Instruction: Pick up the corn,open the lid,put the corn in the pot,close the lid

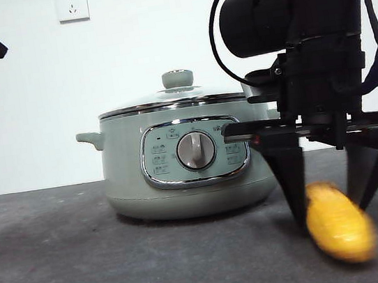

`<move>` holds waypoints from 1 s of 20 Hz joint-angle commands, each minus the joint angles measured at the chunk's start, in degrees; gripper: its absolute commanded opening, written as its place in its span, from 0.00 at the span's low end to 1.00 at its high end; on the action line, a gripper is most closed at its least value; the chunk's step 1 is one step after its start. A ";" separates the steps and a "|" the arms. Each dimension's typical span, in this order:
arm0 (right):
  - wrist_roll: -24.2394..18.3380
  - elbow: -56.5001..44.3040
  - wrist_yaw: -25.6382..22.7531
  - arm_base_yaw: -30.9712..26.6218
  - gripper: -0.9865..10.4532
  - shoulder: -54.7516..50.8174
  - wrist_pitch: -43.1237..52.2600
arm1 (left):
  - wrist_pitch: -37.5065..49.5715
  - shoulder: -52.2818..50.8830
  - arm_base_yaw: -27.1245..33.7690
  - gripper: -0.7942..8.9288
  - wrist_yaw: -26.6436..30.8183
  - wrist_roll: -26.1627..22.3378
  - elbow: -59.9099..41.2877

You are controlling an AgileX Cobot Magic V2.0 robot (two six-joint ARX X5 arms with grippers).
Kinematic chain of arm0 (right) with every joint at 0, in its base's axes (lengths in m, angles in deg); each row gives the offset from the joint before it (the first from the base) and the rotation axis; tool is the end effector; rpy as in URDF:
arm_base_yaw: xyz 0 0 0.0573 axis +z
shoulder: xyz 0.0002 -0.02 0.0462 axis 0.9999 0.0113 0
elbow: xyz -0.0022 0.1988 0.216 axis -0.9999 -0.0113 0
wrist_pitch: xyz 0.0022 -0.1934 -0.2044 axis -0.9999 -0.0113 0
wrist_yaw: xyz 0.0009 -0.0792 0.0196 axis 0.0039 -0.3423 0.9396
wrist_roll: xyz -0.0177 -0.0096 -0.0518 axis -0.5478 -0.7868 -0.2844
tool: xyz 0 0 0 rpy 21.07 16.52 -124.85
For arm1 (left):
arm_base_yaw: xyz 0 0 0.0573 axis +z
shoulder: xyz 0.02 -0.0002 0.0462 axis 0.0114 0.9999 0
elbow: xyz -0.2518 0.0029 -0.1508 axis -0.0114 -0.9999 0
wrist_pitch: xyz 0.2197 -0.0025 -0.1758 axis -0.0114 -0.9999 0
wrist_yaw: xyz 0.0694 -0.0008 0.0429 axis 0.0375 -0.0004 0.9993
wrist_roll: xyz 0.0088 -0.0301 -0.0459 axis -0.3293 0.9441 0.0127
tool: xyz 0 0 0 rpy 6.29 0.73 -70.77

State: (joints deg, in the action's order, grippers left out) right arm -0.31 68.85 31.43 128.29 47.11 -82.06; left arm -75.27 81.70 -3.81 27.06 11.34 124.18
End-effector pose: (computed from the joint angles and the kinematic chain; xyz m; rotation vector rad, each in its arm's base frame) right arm 0.2459 0.1970 0.1797 -0.0378 1.4069 0.1364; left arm 0.1875 -0.0364 0.2974 -0.2556 0.6136 -0.7876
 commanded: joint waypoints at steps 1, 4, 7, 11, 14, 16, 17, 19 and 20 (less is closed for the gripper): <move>-2.29 -0.04 0.00 0.09 0.07 0.66 0.15 | 0.33 2.38 -0.24 0.08 -0.17 -0.48 2.71; -4.74 0.00 -0.31 0.02 0.07 -0.57 -1.60 | -1.31 7.74 -1.53 0.08 0.48 -0.26 8.39; -7.96 0.17 -0.68 0.02 0.07 -4.74 -6.43 | -5.90 13.86 -4.92 0.08 5.44 -2.82 16.11; -10.29 0.17 -1.51 0.00 0.07 -13.27 -12.76 | -11.69 23.91 -11.30 0.39 16.02 -5.90 28.37; -11.72 0.24 -1.73 0.00 0.07 -19.67 -17.55 | -17.00 32.65 -15.06 0.70 21.62 -5.88 39.43; -11.87 0.28 -1.75 0.00 0.07 -23.10 -20.09 | -20.65 38.14 -16.96 0.73 24.13 -6.64 46.95; -11.87 0.28 -1.73 0.00 0.07 -24.55 -21.11 | -22.27 40.81 -17.75 0.73 25.14 -7.50 50.66; -11.87 0.28 -1.73 0.00 0.07 -26.93 -23.19 | -24.94 45.66 -19.23 0.73 28.06 -9.40 57.44; -11.85 0.28 -1.70 0.00 0.07 -27.93 -24.30 | -26.58 48.04 -19.96 0.73 29.70 -9.99 60.57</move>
State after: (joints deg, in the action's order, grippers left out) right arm -11.61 68.94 29.79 128.27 19.18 -106.45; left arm -101.63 129.07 -23.66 56.54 2.81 184.53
